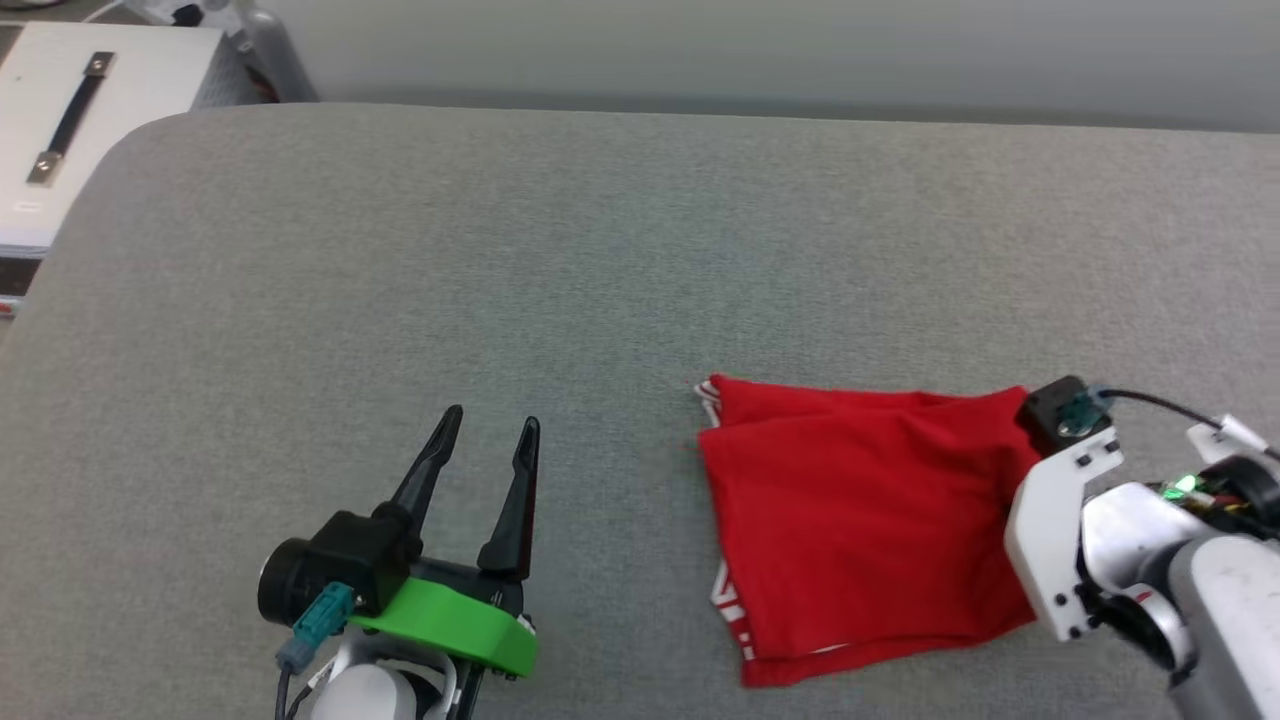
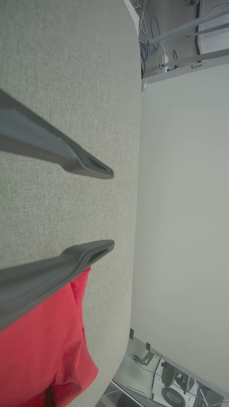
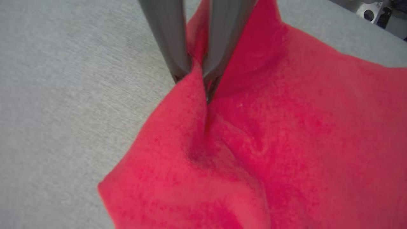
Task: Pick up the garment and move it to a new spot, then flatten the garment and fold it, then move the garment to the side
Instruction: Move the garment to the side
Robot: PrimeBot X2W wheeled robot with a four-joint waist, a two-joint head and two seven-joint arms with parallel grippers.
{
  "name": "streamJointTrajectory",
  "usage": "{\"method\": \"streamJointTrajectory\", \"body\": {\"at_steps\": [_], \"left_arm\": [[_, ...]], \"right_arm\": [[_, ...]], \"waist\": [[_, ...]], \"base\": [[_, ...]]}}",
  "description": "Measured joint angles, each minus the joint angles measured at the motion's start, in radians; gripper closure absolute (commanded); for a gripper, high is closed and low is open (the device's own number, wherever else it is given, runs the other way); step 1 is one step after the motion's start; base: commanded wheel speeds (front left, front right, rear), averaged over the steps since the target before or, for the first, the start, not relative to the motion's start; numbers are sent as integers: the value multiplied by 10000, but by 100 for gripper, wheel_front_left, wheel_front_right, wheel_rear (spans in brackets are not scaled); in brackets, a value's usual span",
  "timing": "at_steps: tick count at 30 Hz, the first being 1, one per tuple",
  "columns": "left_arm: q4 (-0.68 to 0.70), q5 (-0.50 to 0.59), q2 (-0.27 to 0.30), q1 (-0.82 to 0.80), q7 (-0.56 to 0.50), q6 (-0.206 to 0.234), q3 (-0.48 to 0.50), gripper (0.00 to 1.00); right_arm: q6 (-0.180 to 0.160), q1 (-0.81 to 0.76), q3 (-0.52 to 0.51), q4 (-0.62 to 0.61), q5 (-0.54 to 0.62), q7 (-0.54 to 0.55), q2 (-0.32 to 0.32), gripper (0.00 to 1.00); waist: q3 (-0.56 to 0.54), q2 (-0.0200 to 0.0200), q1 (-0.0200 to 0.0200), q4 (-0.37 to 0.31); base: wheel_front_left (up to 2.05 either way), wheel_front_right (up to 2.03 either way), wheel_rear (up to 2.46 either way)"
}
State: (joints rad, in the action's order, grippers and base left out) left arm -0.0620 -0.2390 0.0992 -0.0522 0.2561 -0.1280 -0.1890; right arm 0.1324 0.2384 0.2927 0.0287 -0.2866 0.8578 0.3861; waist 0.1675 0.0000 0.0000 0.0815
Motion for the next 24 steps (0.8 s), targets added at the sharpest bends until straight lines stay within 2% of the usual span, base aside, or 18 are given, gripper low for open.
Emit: {"method": "streamJointTrajectory", "body": {"at_steps": [4, 7, 13, 19, 24], "left_arm": [[125, 8, 65, -379, 0, 0, -311, 0], [337, 134, 203, -744, 0, 0, -633, 0], [803, 318, 416, -1464, 0, 0, -685, 0], [1116, 573, 848, -2125, 0, 0, -1154, 0], [1375, 702, 1095, -2621, 0, 0, -1423, 0]], "right_arm": [[0, 640, 345, -268, -13, -270, 1542, 100], [0, 991, 493, -234, -144, -623, 2462, 100], [0, 1655, 698, 176, -238, -1630, 4113, 100], [0, 2458, 579, 1175, -144, -2652, 4949, 100], [2, 3073, 276, 2293, -48, -3632, 5206, 100]], "waist": [[220, 0, 0, -608], [453, 0, 0, -1034], [1221, 0, 0, -1735], [2144, 0, 1, -2373], [2927, 0, 1, -2838]], "base": [[0, 0, 0], [0, 0, 0], [0, 0, 0], [0, 0, 0], [0, 0, 0]]}}
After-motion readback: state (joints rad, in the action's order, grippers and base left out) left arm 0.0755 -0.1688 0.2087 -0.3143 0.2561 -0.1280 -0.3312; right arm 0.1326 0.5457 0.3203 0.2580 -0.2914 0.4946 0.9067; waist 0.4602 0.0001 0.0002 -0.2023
